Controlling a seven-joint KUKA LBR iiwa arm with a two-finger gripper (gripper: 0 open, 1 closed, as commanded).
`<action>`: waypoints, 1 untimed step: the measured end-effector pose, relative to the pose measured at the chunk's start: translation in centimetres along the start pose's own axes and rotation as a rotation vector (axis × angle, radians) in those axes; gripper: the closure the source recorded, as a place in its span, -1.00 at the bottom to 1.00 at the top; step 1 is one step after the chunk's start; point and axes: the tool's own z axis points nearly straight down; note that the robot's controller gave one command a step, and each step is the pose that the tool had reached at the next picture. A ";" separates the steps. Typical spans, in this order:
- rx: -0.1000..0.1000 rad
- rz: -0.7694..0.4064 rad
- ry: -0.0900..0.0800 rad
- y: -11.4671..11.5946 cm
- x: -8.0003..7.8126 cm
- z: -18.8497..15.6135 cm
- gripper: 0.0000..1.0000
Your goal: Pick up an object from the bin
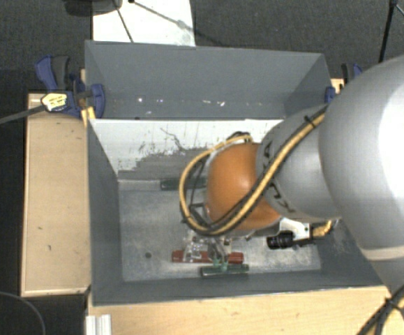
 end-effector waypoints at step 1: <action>0.008 -0.007 0.003 -0.5 -0.3 -5.2 1.00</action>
Offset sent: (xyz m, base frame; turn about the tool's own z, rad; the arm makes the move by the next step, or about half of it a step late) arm 0.0005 -0.0010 0.0502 -0.0349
